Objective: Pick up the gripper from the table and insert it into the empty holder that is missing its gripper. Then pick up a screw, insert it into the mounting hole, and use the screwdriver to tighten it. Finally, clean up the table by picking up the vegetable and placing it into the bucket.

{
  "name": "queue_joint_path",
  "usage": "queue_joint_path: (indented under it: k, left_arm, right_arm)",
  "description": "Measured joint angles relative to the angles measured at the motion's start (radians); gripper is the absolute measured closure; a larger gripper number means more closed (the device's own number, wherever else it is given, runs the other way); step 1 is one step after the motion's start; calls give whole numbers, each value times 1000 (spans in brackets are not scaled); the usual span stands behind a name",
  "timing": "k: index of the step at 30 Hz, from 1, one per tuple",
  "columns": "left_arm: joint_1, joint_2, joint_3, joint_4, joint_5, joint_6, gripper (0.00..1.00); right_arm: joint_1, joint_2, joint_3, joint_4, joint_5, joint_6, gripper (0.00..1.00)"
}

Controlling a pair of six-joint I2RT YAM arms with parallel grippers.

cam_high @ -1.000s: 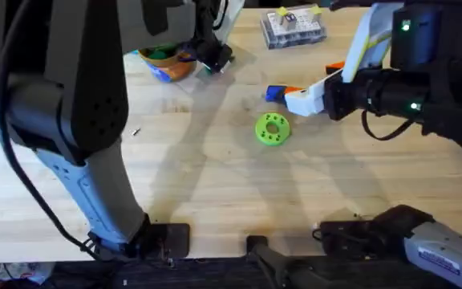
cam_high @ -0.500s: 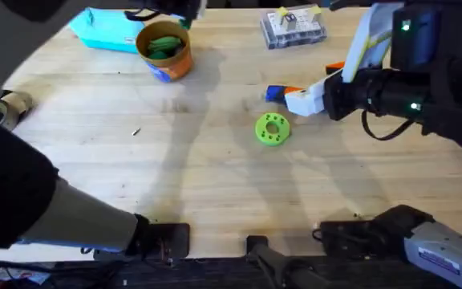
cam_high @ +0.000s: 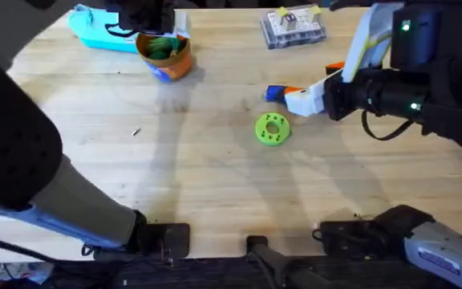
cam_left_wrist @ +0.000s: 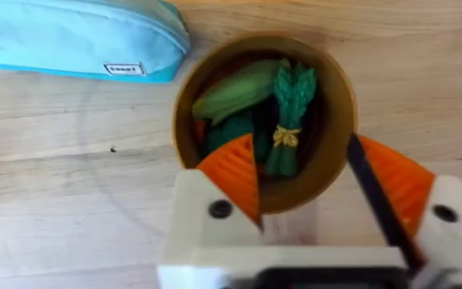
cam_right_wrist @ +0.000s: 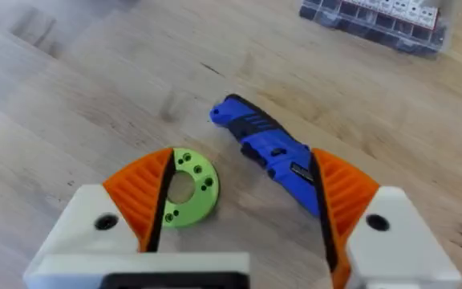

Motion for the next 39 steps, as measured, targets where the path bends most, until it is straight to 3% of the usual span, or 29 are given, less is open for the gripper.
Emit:
queue_joint_path:
  k: [2,4,11,17,25,31,39]
  left_arm:
    - [0,0,0,-12,0,2,166]
    - [-1,-1,0,-23,1,-2,83]
    - [-1,-131,0,-131,0,-4,42]
    - [-1,-361,4,-361,0,-4,31]
    - [-1,-530,7,-633,19,-3,27]
    - [-1,-570,6,-701,57,-3,27]
    - [-1,-569,6,-710,72,-3,26]
  right_arm:
    - [0,0,0,1,0,0,32]
    - [0,0,0,0,0,0,32]
    - [0,-60,10,-10,0,0,32]
    - [-7,-218,69,-40,0,58,32]
    - [-14,-357,115,-309,-1,188,32]
    - [-14,-387,137,-411,-5,243,32]
    - [-14,-387,137,-421,-7,264,32]
